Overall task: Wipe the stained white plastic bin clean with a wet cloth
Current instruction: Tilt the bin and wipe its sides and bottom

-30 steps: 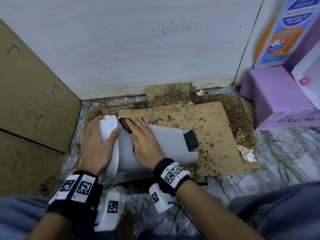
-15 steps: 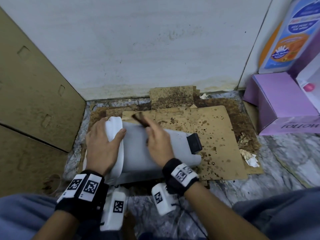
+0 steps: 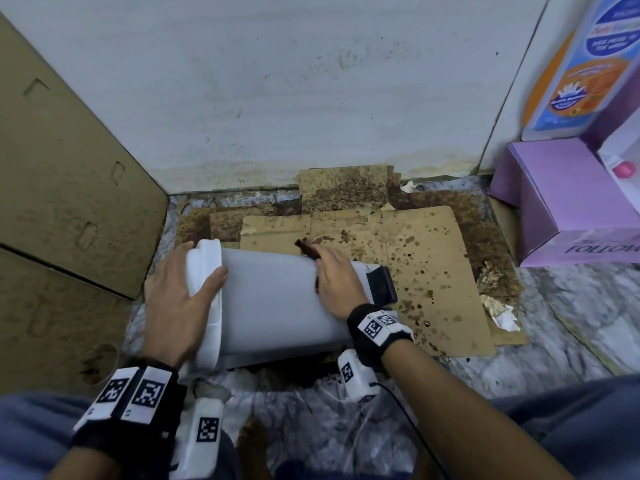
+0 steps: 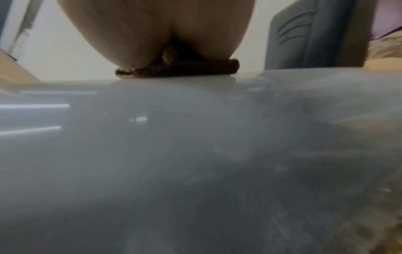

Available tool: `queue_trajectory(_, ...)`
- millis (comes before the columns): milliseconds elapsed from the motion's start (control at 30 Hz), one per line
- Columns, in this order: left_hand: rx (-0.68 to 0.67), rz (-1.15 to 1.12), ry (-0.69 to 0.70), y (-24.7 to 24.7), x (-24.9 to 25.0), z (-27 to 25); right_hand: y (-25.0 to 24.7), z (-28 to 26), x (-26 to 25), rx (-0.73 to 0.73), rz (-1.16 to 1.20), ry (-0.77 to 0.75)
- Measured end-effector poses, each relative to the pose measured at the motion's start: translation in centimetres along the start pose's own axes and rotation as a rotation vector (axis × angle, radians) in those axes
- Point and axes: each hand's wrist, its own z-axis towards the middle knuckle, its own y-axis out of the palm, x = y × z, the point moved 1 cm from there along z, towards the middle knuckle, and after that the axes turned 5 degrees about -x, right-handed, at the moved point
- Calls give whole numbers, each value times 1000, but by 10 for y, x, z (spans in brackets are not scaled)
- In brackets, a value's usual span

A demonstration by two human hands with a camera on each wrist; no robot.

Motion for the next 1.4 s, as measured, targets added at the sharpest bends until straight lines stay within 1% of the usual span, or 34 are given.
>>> queue_trajectory(133,-1,-8,-2,1,4,-2,-14,3,27,-25,13,136)
queue_trajectory(200,-3,-5,3,2,6,-3,-24,7,29,-93,34,228)
queue_trajectory(267,-2,0,12,2,10,-4,-39,19,29,-170,87,380)
queue_trajectory(300,-1,1,15,3,12,-5,-48,26,31,-165,155,459)
queue_trajectory(333,0,-3,15,2,14,-6,-60,33,32,-127,243,516)
queue_trajectory(400,3,-21,7,2,14,-8,-86,44,32,-30,400,552)
queue_trajectory(467,0,-29,5,1,11,-7,-110,50,32,4,445,509)
queue_trajectory(567,-11,-34,6,0,9,-3,-124,51,31,-26,394,378)
queue_trajectory(667,-17,-56,8,0,11,-3,-115,50,39,-147,307,309)
queue_trajectory(767,-31,-63,9,0,5,-5,-117,47,51,-215,298,234)
queue_trajectory(833,-21,-54,17,-2,-3,-5,-123,44,59,-253,208,135)
queue_trajectory(900,-21,-70,3,-4,-8,-5,-121,39,65,-343,97,66)
queue_trajectory(967,-25,-93,-20,-6,-12,-2,-109,32,72,-466,80,63)
queue_trajectory(1033,-33,-131,-38,-9,-18,1,-96,27,80,-558,148,61)
queue_trajectory(1133,-53,-169,-68,-9,-27,7,-89,26,90,-554,245,59)
queue_trajectory(1300,-85,-240,-112,-6,-48,23,-91,17,107,-489,281,66)
queue_trajectory(1400,-84,-239,-106,-4,-46,24,-91,15,117,-420,261,72)
